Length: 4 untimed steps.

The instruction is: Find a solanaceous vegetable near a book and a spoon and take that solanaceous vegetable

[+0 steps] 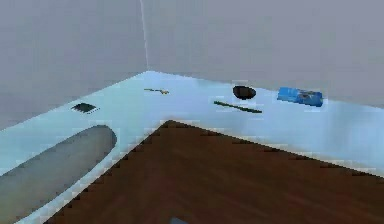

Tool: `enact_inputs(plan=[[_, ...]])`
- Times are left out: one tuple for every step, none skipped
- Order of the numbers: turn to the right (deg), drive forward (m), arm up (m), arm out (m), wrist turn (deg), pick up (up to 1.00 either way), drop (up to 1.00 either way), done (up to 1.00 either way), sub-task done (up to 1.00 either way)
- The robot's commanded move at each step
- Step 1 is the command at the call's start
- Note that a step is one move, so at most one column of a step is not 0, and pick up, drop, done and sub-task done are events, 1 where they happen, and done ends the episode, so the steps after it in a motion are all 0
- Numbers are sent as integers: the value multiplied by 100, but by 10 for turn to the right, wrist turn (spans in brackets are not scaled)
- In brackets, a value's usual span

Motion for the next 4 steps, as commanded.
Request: enact_inputs(plan=[[0, 60, 0, 0, 0, 0, 0, 0, 0], [-450, 0, 0, 0, 0, 0, 0, 0, 0], [-150, 0, 0, 0, 0, 0, 0, 0, 0], [0, 0, 50, 0, 0, 0, 0, 0, 0]])
